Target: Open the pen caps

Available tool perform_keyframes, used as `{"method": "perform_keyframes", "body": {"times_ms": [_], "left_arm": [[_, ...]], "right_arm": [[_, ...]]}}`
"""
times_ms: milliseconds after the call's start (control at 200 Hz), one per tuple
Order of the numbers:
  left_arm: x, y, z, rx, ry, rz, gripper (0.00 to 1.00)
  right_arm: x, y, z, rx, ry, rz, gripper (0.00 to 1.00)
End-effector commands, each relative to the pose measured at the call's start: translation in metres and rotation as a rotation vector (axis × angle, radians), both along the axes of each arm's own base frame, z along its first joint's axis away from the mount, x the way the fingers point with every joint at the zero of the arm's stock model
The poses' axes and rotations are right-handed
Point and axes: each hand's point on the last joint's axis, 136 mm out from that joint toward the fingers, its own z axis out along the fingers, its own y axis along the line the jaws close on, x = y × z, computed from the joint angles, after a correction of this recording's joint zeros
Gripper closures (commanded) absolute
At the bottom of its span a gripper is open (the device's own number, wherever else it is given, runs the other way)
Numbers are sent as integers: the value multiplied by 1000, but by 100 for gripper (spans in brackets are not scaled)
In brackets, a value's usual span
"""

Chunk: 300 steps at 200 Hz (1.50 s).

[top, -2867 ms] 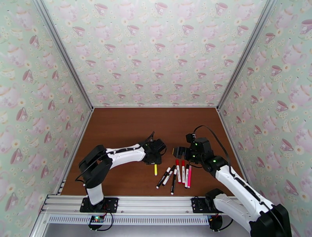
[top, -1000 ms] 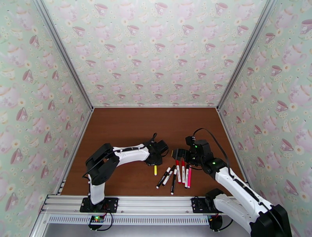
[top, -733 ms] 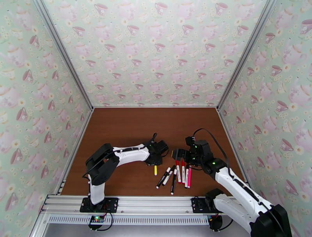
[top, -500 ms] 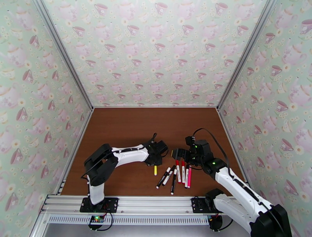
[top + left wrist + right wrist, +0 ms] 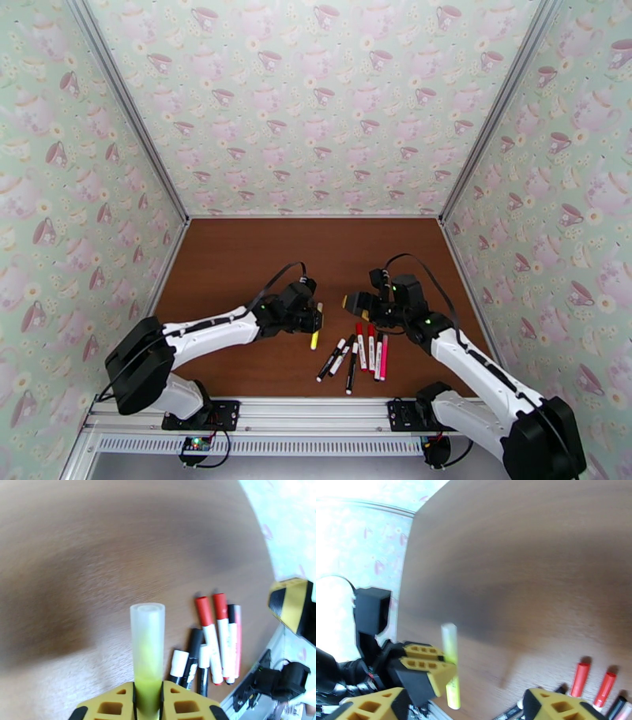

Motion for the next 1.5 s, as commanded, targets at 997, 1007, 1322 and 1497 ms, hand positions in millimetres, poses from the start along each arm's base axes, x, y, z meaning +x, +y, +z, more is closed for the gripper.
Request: {"method": "perform_keyframes", "body": {"times_ms": [997, 1007, 1322, 1497], "left_arm": [[-15, -34, 60, -296, -90, -236, 80], [-15, -34, 60, -296, -90, -235, 80], [-15, -35, 60, -305, -87, -229, 80], [-14, -35, 59, -304, -84, -228, 80]], "right_arm": [[7, 52, 19, 36, 38, 169, 49], [7, 53, 19, 37, 37, 170, 50], [8, 63, 15, 48, 52, 171, 63], [8, 64, 14, 46, 55, 166, 71]]}}
